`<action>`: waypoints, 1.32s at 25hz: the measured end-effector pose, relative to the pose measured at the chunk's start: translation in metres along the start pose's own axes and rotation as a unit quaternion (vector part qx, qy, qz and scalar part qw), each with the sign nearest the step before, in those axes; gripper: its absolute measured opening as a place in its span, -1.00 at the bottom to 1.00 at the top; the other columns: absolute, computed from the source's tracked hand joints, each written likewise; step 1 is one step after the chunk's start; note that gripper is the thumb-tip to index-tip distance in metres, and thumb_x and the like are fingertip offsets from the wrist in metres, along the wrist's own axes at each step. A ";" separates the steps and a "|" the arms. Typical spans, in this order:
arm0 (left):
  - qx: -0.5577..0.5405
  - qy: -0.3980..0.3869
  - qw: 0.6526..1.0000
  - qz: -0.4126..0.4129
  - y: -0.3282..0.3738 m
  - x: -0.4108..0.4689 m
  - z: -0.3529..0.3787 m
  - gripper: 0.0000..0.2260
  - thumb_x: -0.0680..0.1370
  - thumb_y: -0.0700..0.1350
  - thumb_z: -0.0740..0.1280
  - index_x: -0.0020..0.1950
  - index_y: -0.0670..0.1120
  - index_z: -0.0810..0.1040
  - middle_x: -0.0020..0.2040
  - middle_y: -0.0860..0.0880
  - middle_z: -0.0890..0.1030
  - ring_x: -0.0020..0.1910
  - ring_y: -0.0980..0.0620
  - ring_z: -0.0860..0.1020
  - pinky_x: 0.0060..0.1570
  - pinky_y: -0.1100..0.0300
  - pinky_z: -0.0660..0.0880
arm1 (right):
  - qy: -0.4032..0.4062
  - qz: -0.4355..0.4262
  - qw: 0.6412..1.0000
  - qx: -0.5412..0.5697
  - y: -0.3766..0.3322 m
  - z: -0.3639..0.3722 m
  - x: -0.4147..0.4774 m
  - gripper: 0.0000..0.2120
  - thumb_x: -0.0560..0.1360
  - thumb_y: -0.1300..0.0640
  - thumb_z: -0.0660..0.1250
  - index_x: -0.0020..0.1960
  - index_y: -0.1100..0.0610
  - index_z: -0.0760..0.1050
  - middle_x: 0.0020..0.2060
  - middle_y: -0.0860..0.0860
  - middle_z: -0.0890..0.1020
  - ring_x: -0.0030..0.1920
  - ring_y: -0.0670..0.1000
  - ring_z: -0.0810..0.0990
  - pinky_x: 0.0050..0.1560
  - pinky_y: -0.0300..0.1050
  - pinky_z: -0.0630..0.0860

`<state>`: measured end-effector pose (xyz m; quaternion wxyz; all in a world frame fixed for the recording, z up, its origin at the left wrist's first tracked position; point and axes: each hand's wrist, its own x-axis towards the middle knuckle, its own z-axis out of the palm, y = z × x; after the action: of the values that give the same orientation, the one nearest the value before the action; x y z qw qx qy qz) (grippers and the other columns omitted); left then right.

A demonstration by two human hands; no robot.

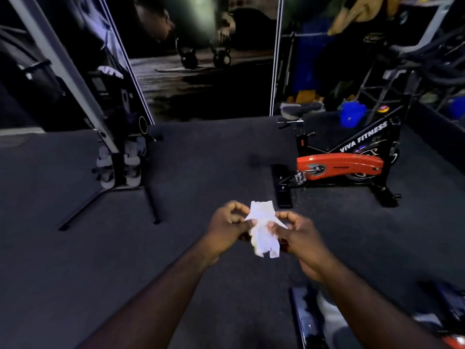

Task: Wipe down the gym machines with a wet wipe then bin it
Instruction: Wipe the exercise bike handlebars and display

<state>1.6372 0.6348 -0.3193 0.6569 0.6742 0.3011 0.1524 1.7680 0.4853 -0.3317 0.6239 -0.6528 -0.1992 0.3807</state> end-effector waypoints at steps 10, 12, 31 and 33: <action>-0.039 -0.086 0.996 -0.003 0.016 0.135 -0.048 -0.79 0.53 -0.29 0.52 0.15 -0.22 0.64 -0.07 -0.16 0.74 -0.13 -0.04 0.66 -0.09 0.02 0.64 | 0.046 -0.073 0.996 -0.003 -0.020 0.023 0.119 -0.73 0.61 0.41 0.33 0.25 0.20 0.59 0.07 0.18 0.74 0.00 0.14 0.73 -0.01 0.19 0.66; 0.000 -0.091 0.996 0.019 0.018 0.177 -0.040 -0.66 0.43 -0.33 0.60 0.16 -0.14 0.66 0.02 -0.27 0.72 -0.09 -0.07 0.62 0.01 -0.08 0.62 | 0.070 -0.082 0.994 0.001 -0.020 0.007 0.148 -0.60 0.54 0.47 0.41 0.31 0.18 0.55 0.09 0.16 0.74 0.05 0.11 0.73 0.09 0.14 0.67; 0.064 -0.485 0.855 0.170 0.125 0.531 0.333 -0.81 0.34 -0.20 0.65 -0.14 -0.16 0.69 -0.13 -0.04 0.76 -0.18 0.04 0.68 -0.15 0.20 0.60 | 0.520 -0.087 0.802 0.279 -0.113 -0.317 0.289 -0.71 0.53 0.33 0.46 0.23 0.38 0.58 -0.05 0.30 0.72 -0.19 0.18 0.69 -0.16 0.02 0.65; 0.040 -0.522 0.838 0.155 0.150 0.546 0.391 -0.78 0.35 -0.13 0.57 -0.09 -0.19 0.65 -0.19 -0.11 0.72 -0.28 0.05 0.62 -0.32 0.27 0.50 | 0.567 -0.093 0.766 0.288 -0.125 -0.350 0.277 -0.77 0.56 0.35 0.43 0.19 0.37 0.56 -0.25 0.18 0.71 -0.36 0.04 0.67 -0.37 -0.14 0.60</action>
<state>2.3247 0.6622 -0.3121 0.6571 0.7173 -0.1888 -0.1344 2.2309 0.4746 -0.3033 0.8146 -0.5173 0.2499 -0.0794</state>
